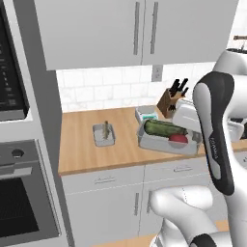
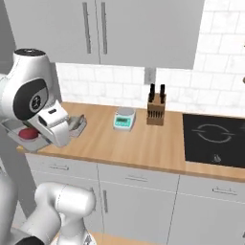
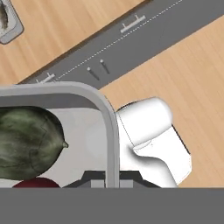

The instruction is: Take the meat container that has the fish and place it on the second highest rack of the freezer. Then take the vegetable container that has the cucumber and tomato and place it on the highest rack of the freezer.

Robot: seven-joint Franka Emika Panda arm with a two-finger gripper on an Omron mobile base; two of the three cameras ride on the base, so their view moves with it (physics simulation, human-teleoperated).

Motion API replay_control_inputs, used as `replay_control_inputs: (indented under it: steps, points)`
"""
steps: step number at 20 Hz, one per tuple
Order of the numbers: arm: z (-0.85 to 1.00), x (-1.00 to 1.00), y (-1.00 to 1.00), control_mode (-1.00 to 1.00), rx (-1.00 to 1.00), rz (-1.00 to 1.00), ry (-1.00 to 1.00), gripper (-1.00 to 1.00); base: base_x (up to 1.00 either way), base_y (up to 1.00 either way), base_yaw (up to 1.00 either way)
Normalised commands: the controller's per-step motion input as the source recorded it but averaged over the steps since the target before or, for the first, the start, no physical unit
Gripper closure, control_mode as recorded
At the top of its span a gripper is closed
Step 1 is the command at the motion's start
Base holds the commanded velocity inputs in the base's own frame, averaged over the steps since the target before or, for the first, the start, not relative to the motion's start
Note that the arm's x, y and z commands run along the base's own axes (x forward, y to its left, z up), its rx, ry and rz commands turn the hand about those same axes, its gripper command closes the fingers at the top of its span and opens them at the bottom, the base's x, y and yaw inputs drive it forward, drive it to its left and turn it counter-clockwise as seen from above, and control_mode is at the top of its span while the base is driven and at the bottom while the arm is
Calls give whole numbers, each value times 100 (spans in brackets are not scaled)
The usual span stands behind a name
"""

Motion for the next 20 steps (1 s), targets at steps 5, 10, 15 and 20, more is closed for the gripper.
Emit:
replay_control_inputs:
  steps: [5, 10, 15, 20]
  points:
    - [0, 0, 0, 100, 0, 0, 0, 100, -87, 49, 0]
    - [0, 0, 0, 100, 0, 0, 0, 100, -8, 100, 0]
    - [0, 0, 0, 100, 0, 0, 0, 100, 0, 100, 0]
    - [0, 0, 0, 100, 0, 0, 0, 100, -13, 100, 0]
